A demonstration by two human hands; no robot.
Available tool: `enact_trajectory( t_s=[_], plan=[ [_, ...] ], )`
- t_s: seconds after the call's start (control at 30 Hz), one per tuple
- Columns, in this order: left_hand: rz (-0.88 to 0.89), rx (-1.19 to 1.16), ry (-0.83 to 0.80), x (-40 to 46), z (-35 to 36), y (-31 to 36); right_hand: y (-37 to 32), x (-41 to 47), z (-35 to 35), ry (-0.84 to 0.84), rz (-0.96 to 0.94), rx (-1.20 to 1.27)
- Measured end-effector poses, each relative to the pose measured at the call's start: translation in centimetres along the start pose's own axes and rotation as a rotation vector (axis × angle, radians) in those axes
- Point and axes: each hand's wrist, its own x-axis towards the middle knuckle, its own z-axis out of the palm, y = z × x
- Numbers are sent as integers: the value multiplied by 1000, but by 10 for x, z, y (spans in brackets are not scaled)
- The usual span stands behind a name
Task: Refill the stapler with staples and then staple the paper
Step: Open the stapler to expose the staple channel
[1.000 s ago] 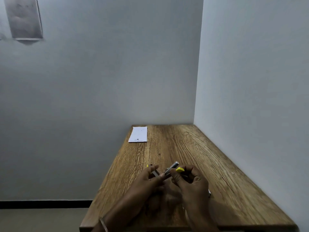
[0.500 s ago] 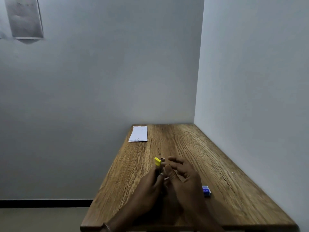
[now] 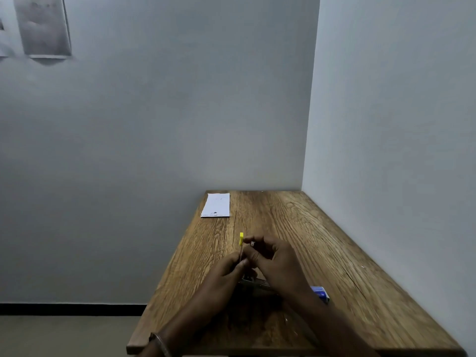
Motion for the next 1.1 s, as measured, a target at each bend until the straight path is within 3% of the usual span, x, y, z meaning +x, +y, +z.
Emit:
enact_trajectory(
  t_s=[0.23,0.4,0.7,1.1],
  plan=[
    [-3,-1,197,2,-1,-6,6,0,14,111,44,-55],
    [164,-133,218,5,-4,5,5,-2,21,74,27,-119],
    [337,351,465,13,5,3,-4,-11,34,162,-57,-227],
    [305,438,544,16,11,3,-7,-14,42,254,-49,-253]
  ],
)
